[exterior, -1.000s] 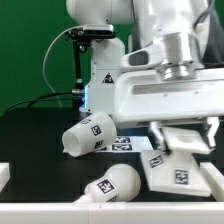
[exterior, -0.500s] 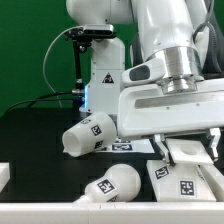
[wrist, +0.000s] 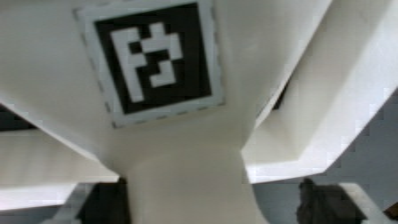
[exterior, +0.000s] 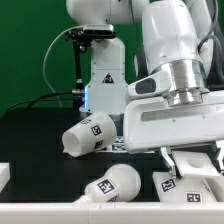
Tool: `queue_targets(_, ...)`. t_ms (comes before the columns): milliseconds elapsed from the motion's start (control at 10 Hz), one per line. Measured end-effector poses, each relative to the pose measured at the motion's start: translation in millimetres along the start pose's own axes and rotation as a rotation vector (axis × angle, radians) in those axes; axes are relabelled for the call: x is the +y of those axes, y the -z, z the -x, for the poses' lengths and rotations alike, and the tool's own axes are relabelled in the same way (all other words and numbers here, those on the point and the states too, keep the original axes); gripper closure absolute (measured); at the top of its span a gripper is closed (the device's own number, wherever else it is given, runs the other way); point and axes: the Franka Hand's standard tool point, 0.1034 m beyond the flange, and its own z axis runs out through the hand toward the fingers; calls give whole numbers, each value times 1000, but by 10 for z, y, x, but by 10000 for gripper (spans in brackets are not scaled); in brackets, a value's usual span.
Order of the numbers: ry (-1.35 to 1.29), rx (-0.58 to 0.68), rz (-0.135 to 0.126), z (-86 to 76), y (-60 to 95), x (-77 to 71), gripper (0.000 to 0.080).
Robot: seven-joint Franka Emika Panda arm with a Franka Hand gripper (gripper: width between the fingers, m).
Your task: Assemble lamp
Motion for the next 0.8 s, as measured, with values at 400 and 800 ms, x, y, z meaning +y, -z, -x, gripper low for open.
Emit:
queue_targets(400,-27,6,-2,-43,-24,-32,341)
queue_targets(800,-25,-2,-2,-23,-34,-30,155)
